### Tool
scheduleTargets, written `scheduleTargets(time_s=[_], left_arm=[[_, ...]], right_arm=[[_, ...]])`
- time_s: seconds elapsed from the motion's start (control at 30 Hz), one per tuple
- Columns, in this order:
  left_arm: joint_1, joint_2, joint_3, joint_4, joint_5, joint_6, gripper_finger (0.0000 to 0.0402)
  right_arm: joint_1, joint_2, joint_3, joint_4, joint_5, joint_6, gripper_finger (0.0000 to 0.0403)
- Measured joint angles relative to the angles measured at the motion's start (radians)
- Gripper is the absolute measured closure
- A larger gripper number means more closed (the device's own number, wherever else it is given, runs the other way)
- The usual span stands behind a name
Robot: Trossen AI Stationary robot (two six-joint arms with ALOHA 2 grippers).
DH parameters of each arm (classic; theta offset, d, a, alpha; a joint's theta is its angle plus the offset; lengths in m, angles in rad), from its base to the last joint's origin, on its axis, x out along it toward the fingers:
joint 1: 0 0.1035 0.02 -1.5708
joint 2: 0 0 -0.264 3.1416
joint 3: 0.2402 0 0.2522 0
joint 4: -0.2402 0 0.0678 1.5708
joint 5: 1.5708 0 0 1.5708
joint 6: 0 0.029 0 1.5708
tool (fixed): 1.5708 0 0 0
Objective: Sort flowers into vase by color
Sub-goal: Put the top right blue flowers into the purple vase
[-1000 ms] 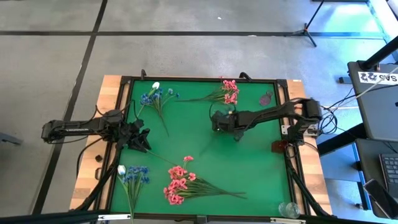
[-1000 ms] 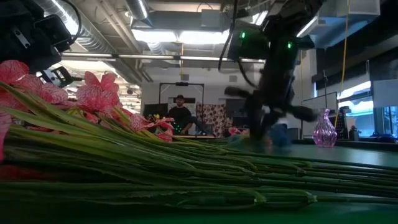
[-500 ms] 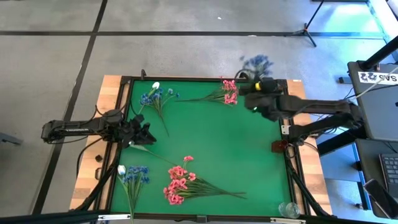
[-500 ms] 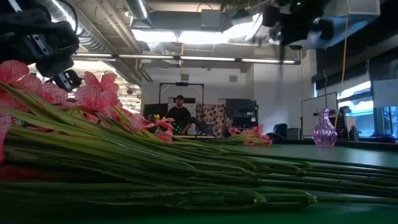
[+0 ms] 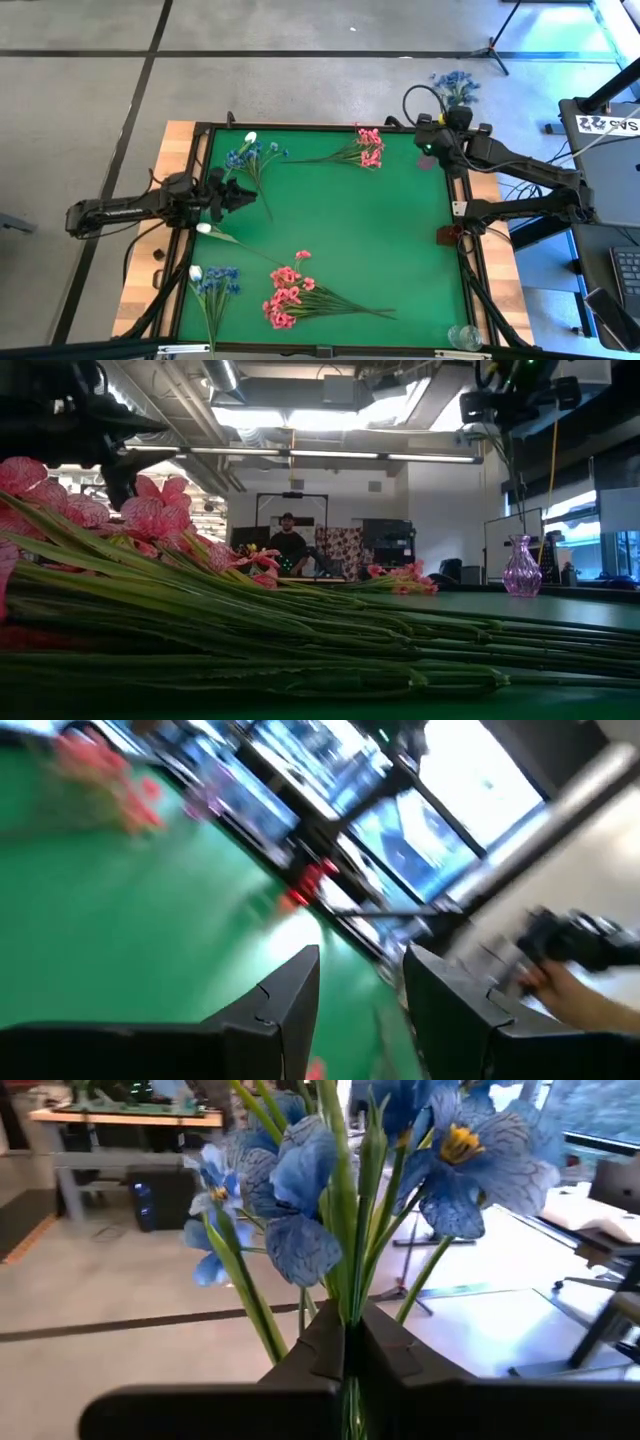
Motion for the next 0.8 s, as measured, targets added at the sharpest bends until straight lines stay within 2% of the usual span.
scheduleTargets(time_s=[0.23,0.33,0.57,0.67,0.8], left_arm=[[0.040,0.000,0.000,0.038,-0.102,0.043,0.0259],[0.058,0.000,0.000,0.039,-0.106,0.067,0.0259],[0.093,0.000,0.000,0.038,-0.110,0.149,0.0259],[0.105,0.000,0.001,0.036,-0.127,0.128,0.0259],[0.129,0.000,0.043,-0.034,-0.158,0.129,0.0259]], right_arm=[[-0.010,0.000,-0.083,0.016,0.066,0.102,0.0385],[-0.010,0.000,-0.108,0.020,0.079,0.170,0.0388],[-0.010,0.008,-0.147,0.078,0.092,0.178,0.0387],[-0.018,0.016,-0.160,0.093,0.071,0.178,0.0376],[-0.045,0.029,-0.175,0.092,-0.038,0.178,0.0365]])
